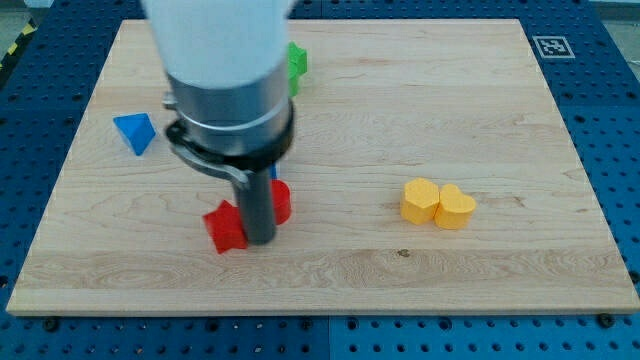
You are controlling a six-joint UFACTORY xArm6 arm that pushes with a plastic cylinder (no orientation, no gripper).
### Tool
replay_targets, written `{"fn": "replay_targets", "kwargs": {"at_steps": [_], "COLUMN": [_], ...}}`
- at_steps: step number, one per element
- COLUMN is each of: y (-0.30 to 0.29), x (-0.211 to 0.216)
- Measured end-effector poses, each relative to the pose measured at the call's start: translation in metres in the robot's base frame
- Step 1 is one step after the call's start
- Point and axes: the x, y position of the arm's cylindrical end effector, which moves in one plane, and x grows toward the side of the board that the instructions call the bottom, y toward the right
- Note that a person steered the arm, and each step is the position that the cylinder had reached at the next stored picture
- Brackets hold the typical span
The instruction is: Move the red circle slightly up
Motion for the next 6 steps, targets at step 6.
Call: {"fn": "replay_targets", "kwargs": {"at_steps": [6], "y": [0.022], "x": [-0.005]}}
